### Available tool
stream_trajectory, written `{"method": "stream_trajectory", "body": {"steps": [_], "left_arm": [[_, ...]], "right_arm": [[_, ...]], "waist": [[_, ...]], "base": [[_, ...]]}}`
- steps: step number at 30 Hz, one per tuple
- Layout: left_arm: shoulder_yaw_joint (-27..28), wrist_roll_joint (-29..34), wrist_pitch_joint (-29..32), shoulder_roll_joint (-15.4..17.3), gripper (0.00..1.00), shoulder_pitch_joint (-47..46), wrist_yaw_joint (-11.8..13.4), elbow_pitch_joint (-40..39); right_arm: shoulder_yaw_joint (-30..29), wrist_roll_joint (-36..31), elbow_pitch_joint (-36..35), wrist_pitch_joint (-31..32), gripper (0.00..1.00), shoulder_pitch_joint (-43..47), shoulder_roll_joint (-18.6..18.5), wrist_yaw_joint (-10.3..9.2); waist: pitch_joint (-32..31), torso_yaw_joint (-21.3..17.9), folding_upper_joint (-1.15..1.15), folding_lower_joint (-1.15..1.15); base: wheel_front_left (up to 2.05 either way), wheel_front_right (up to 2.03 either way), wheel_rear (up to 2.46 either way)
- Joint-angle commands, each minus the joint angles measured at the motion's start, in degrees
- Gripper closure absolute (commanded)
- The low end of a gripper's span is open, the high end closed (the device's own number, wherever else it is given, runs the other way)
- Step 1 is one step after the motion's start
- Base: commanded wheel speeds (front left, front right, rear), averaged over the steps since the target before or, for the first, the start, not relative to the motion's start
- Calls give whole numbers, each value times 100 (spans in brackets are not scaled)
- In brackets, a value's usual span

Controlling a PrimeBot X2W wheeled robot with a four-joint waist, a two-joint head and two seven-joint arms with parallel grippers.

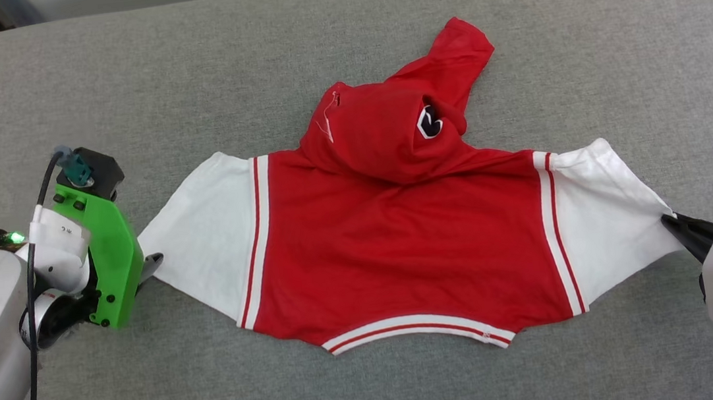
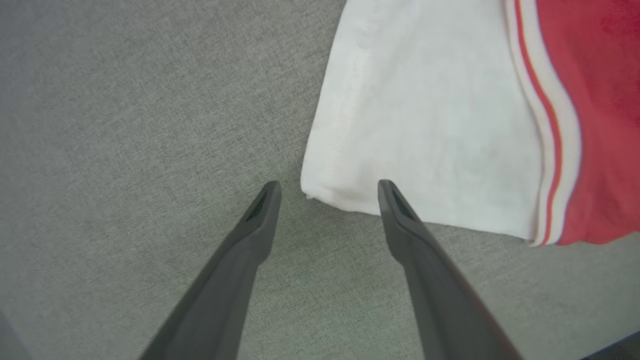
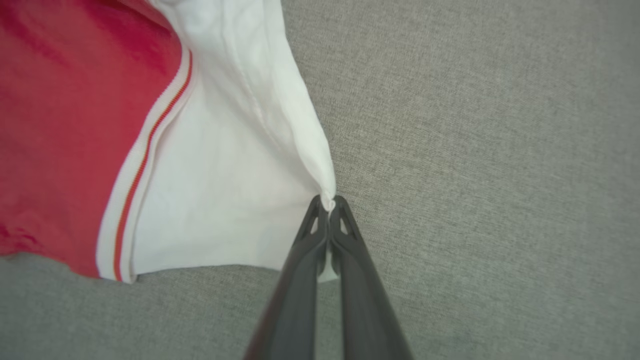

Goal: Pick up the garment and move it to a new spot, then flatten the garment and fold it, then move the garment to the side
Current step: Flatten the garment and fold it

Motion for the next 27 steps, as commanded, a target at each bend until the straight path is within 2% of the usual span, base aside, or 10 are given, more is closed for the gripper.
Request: {"method": "stream_trajectory", "body": {"steps": [1, 8, 12, 13, 14, 20, 27], "left_arm": [[-100, 28, -56, 38, 0, -159, -13, 95], [-516, -176, -266, -116, 0, -286, -13, 663], [-1138, -248, -83, -56, 0, -306, -13, 710], [-1254, -335, -76, -34, 42, -305, -13, 703], [-1338, -388, -99, -14, 100, -310, -13, 692], [-1637, -559, -705, 97, 100, -396, -13, 624], [-1539, -622, -2128, 429, 100, -300, -13, -35]], "right_arm": [[40, -44, -37, 8, 100, -115, 37, -4], [186, -56, -68, -21, 100, -267, 88, -4], [230, -55, -27, -69, 100, -321, 82, -4], [239, -55, -13, -84, 100, -328, 80, -4], [246, -54, -3, -100, 100, -333, 80, -4], [236, -40, -35, -284, 100, -306, 103, -4], [-56, -11, -375, -538, 100, -80, 96, -4]], "waist": [[125, -79, 0, 0], [400, -145, 0, 0], [445, -151, 0, 0], [440, -148, 0, 0], [425, -142, 0, 0], [153, -89, 0, 0], [-356, -36, 0, 0]], "base": [[0, 0, 0], [0, 0, 0], [0, 0, 0], [0, 0, 0], [0, 0, 0], [0, 0, 0], [0, 0, 0]]}}
